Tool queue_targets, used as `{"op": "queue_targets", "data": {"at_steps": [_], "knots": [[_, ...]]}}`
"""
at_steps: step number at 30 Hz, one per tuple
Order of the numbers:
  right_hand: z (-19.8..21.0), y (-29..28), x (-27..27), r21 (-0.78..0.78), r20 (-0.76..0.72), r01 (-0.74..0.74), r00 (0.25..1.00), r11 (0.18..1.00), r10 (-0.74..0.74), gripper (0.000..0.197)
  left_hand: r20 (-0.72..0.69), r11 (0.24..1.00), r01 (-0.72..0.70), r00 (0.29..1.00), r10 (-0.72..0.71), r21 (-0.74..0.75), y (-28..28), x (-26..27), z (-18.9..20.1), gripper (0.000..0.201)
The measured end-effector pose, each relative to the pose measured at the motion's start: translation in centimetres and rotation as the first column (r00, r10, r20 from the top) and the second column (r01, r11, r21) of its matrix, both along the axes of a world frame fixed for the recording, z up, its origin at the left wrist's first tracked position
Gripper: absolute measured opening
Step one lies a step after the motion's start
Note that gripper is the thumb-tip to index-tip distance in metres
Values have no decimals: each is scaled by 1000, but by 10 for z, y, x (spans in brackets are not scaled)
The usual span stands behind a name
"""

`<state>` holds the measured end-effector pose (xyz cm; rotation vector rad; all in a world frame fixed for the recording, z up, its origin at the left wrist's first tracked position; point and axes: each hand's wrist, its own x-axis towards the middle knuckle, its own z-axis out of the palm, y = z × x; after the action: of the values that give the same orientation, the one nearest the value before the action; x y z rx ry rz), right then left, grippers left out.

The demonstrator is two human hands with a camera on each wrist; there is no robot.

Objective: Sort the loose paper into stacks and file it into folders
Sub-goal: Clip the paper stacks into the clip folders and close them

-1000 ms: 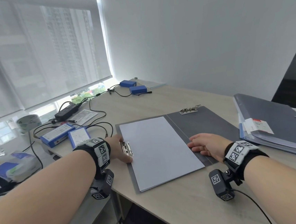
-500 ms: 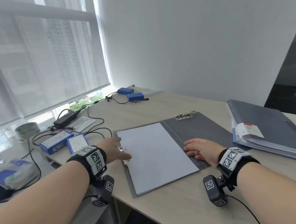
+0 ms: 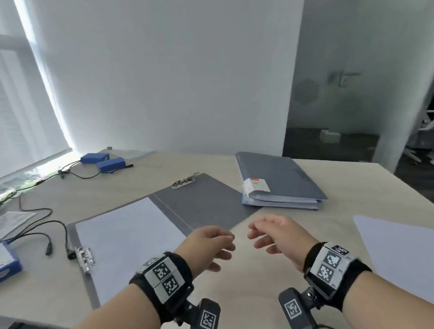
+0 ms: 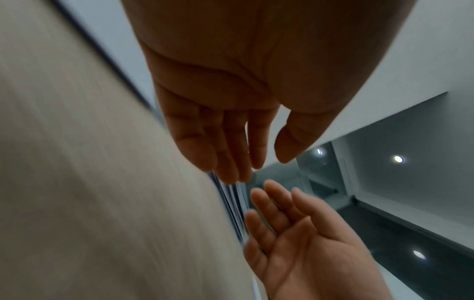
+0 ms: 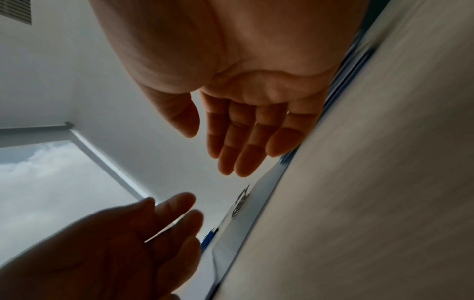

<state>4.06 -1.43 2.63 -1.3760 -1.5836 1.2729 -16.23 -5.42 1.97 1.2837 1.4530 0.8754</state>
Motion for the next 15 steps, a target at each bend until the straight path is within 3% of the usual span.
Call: {"op": "queue_targets", "data": {"at_steps": [3, 7, 11, 13, 15], "knots": [[1, -13, 61, 14, 35, 115, 993, 993, -116, 20, 122, 993, 95, 989, -86, -72, 11, 69, -8, 13], [3, -25, 147, 40, 82, 286, 954, 957, -289, 20, 147, 970, 212, 970, -194, -116, 22, 147, -16, 11], [-3, -35, 234, 49, 108, 464, 878, 884, -467, 17, 99, 934, 328, 943, -316, -143, 29, 213, -20, 13], [-8, -42, 276, 67, 144, 539, 827, 839, -543, 17, 35, 925, 354, 935, -352, -137, 34, 242, -23, 26], [-14, -51, 315, 82, 199, 601, 772, 795, -604, 15, -54, 922, 367, 925, -375, -120, 41, 266, -26, 27]]}}
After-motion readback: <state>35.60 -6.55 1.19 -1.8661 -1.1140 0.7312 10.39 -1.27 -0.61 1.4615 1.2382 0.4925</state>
